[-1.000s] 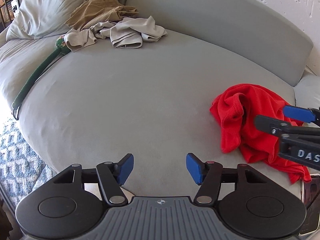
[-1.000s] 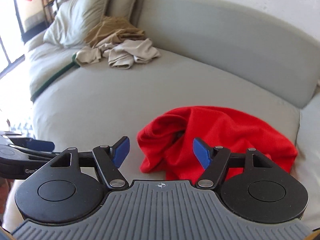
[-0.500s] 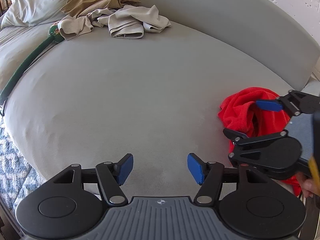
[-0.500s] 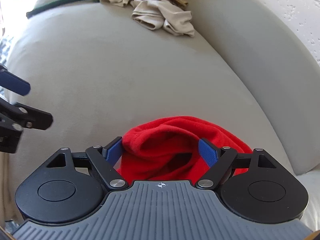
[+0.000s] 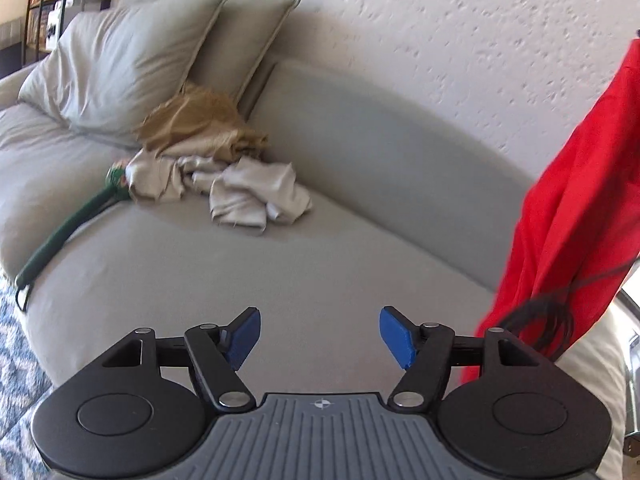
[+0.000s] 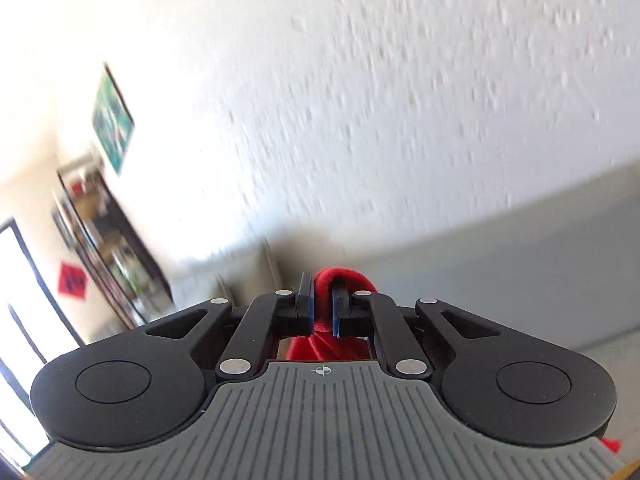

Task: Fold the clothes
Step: 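Grasp the red T-shirt with the right tool and lift it, then shake the lifted red T-shirt with the right tool and drop it flat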

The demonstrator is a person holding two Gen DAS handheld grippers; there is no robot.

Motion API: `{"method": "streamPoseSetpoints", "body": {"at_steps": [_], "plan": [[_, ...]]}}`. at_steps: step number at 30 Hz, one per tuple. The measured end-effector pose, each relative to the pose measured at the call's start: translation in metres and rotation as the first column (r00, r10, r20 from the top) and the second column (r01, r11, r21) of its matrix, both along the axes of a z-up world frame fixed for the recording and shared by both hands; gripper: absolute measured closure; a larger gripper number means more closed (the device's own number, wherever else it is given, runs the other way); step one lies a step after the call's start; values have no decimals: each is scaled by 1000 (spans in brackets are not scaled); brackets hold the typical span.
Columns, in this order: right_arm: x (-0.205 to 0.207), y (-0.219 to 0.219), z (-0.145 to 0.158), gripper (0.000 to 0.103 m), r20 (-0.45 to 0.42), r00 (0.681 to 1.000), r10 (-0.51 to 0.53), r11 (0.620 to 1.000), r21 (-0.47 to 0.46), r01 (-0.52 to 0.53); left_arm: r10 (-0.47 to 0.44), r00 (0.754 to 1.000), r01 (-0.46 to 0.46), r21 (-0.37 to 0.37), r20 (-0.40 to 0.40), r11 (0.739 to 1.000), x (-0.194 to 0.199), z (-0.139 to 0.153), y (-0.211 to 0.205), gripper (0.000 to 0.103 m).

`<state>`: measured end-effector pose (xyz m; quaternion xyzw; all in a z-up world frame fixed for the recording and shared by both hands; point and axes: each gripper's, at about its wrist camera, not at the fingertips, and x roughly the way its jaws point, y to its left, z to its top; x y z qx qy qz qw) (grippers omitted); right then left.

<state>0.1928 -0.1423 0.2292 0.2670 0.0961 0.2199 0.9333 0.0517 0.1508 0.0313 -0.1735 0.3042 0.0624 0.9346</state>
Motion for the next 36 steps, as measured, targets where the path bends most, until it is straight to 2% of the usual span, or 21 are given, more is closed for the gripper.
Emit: {"method": "streamPoseSetpoints", "body": {"at_steps": [2,3,4,6,7,8,9,10,12,14,15,18,21,25,27,29,31,34,36], "plan": [[-44,-34,35,96,117,989,-86,996,34,83,-43,997,42,16,60,999,-7,23,-13,33],[-65,-51,42,96,133,982,-137,990,48,131,-69,995,66,30,77,997,-11,31,-21,31],[-81,-66,41,95,104,981,-166,986,52,161,-95,992,92,48,85,995,-15,37,-27,30],[-107,-92,23,89,-27,982,-188,982,28,189,-142,987,134,92,81,987,-25,41,-37,29],[-114,-101,4,80,-130,974,-184,983,-13,184,-166,984,157,116,69,981,-31,40,-41,28],[-118,-108,-21,54,-239,956,-170,985,-67,158,-190,980,182,138,49,973,-36,37,-45,27],[-122,-111,-51,42,-346,927,-147,987,-112,114,-219,976,214,159,17,964,-40,33,-49,27],[-128,-113,-85,37,-441,888,-126,988,-141,71,-247,969,247,179,-22,952,-45,25,-53,27],[-144,-117,-150,37,-597,795,-107,984,-177,-1,-286,952,302,210,-104,930,-51,7,-62,27],[-157,-119,-196,37,-668,734,-127,978,-207,-19,-294,941,326,205,-170,923,-58,-14,-67,27],[-164,-121,-212,37,-683,718,-138,977,-214,-15,-292,936,329,193,-196,924,-59,-23,-70,27],[-167,-122,-239,37,-710,696,-101,982,-184,-45,-268,930,318,184,-252,930,-57,-50,-79,26],[-160,-90,-256,38,-706,707,-46,960,-227,-165,-202,929,272,200,-310,941,-54,-71,-80,27],[-152,-22,-278,39,-663,747,51,872,-335,-357,-137,930,210,186,-341,960,-55,-86,-60,27],[-146,10,-292,39,-645,758,93,818,-384,-427,-103,933,177,191,-346,966,-56,-91,-49,27],[-139,42,-307,38,-627,769,120,749,-451,-485,-63,933,139,193,-354,971,-56,-95,-37,27],[-129,69,-323,37,-614,779,127,664,-531,-527,-31,932,104,183,-361,978,-55,-100,-25,27],[-116,107,-348,37,-593,798,103,496,-665,-558,2,929,65,167,-370,984,-54,-105,-9,27],[-112,122,-362,37,-545,835,73,390,-755,-527,7,929,54,155,-370,986,-54,-107,-4,27]]}}
